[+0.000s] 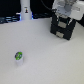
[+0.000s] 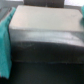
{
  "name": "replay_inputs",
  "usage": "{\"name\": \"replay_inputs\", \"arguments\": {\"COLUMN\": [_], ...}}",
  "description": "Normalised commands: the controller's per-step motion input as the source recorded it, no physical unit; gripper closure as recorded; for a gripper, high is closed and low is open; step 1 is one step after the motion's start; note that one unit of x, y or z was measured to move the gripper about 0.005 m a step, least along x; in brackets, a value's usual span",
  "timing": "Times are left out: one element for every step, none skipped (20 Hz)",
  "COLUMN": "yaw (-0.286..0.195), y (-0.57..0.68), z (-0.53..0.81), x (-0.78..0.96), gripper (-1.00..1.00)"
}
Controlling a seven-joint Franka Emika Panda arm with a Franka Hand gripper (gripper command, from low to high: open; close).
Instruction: Open the kcup holder, insert the kcup into the holder, and close the kcup holder
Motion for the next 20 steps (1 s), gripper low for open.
{"name": "replay_inputs", "arguments": {"yaw": [-0.050, -0.039, -0.042, -0.035, -0.054, -0.056, -0.054, -0.054, -0.052, -0.049, -0.049, -0.058, -0.058, -0.057, -0.055, -0.055, -0.057, -0.062, -0.065, -0.066], "y": [-0.33, -0.15, -0.11, -0.20, -0.25, -0.25, -0.27, -0.28, -0.28, -0.28, -0.28, -0.27, -0.27, -0.26, -0.26, -0.26, -0.27, -0.27, -0.27, -0.27], "z": [0.27, 0.10, 0.15, 0.15, 0.22, 0.19, 0.15, 0.10, 0.06, 0.03, 0.01, 0.02, 0.01, 0.01, 0.01, 0.03, 0.06, 0.09, 0.10, 0.11], "x": [0.84, 0.57, 0.60, 0.64, 0.91, 0.93, 0.94, 0.95, 0.96, 0.97, 0.98, 0.96, 0.97, 0.97, 0.97, 0.97, 0.96, 0.95, 0.95, 0.94], "gripper": [1.00, 1.00, 1.00, 1.00, 1.00, 1.00, 1.00, 1.00, 1.00, 1.00, 1.00, 1.00, 1.00, 1.00, 1.00, 1.00, 1.00, 1.00, 1.00, 1.00]}}
